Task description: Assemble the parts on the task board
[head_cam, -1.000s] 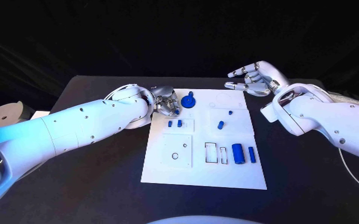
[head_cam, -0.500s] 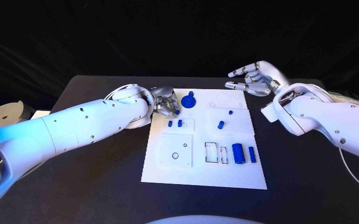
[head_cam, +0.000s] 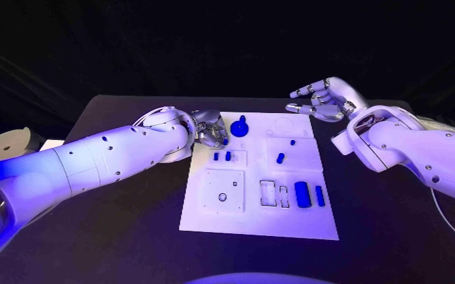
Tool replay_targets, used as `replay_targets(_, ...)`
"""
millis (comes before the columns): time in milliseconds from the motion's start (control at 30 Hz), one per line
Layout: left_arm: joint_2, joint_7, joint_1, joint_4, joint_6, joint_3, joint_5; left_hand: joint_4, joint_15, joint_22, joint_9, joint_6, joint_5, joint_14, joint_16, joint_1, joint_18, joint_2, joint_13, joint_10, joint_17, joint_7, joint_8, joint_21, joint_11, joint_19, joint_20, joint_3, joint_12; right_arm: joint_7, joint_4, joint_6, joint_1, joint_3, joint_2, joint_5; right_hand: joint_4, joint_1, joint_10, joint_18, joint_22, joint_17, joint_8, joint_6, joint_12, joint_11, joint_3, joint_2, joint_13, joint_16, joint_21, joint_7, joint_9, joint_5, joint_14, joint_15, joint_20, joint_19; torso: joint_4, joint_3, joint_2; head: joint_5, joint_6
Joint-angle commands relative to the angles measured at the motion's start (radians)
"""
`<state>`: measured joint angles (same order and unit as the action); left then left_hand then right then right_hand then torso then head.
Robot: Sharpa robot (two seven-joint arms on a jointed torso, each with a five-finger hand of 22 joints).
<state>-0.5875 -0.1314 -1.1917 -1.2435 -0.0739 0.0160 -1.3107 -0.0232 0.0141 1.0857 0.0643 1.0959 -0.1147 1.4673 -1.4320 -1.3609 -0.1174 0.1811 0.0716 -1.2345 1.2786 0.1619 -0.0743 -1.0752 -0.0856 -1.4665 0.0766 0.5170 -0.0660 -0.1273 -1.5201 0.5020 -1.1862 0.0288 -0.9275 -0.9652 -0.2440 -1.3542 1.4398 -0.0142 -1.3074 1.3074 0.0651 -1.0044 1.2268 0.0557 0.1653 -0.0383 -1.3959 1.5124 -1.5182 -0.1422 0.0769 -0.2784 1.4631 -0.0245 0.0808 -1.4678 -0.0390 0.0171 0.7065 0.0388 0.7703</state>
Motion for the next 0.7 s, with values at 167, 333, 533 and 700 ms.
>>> replay_targets(167, -0.002, -0.005, 0.0, 0.003, -0.001, 0.0, -0.006, -0.011, -0.011, 0.003, -0.002, -0.032, 0.006, 0.046, -0.005, 0.01, 0.014, 0.007, 0.0, 0.01, -0.002, 0.005, 0.014, -0.002, -0.004, -0.01, 0.009, 0.001, 0.002, -0.003, 0.001, -0.012, 0.0, 0.0, 0.001, -0.004, 0.001, 0.002, 0.003, -0.008, -0.178, 0.167, 0.003, -0.004, 0.003, -0.004, 0.006, 0.011, -0.011, -0.003, 0.004, 0.004, 0.001, 0.005, 0.086, 0.003, 0.004, -0.053, -0.0007, -0.0006, 0.0, 0.0, 0.0)
replay_targets(333, -0.004, -0.005, 0.0, 0.004, -0.007, 0.0, -0.006, -0.013, -0.012, 0.005, -0.002, -0.038, 0.006, 0.046, -0.005, 0.01, 0.014, 0.007, 0.0, 0.011, -0.003, 0.007, 0.014, -0.002, -0.005, -0.01, 0.01, 0.002, 0.002, -0.001, 0.002, -0.013, 0.0, 0.0, 0.001, -0.004, 0.001, 0.002, 0.003, -0.008, -0.178, 0.167, 0.003, -0.004, 0.003, -0.004, 0.006, 0.011, -0.011, -0.003, 0.004, 0.004, 0.001, 0.005, 0.086, 0.003, 0.004, -0.053, -0.0005, -0.0008, 0.0, 0.001, -0.001)
replay_targets(533, -0.01, -0.003, 0.001, 0.006, -0.022, 0.0, -0.006, -0.014, -0.013, 0.006, -0.002, -0.04, 0.006, 0.046, -0.005, 0.009, 0.014, 0.007, 0.0, 0.012, -0.004, 0.008, 0.014, -0.004, -0.005, -0.011, 0.011, 0.003, 0.002, 0.0, 0.005, -0.015, 0.001, 0.0, 0.002, -0.004, 0.001, 0.002, 0.003, -0.008, -0.178, 0.167, 0.003, -0.004, 0.003, -0.004, 0.006, 0.011, -0.011, -0.003, 0.004, 0.004, 0.001, 0.005, 0.086, 0.003, 0.004, -0.053, -0.0007, -0.0005, 0.0, 0.002, 0.001)
replay_targets(700, -0.022, 0.009, 0.001, 0.001, -0.049, -0.001, 0.005, -0.018, -0.013, 0.007, -0.002, -0.05, 0.005, 0.045, -0.004, 0.006, 0.014, 0.007, 0.0, 0.012, -0.006, 0.003, 0.015, -0.004, -0.004, -0.011, 0.012, 0.007, 0.002, 0.008, 0.008, -0.023, 0.001, 0.0, 0.002, -0.006, 0.002, 0.001, 0.0, -0.009, -0.174, 0.164, 0.003, -0.004, -0.003, -0.004, 0.007, 0.012, -0.008, -0.005, 0.007, 0.004, 0.001, 0.006, 0.085, 0.003, 0.004, -0.051, 0.0001, -0.0013, 0.0, 0.003, 0.0)
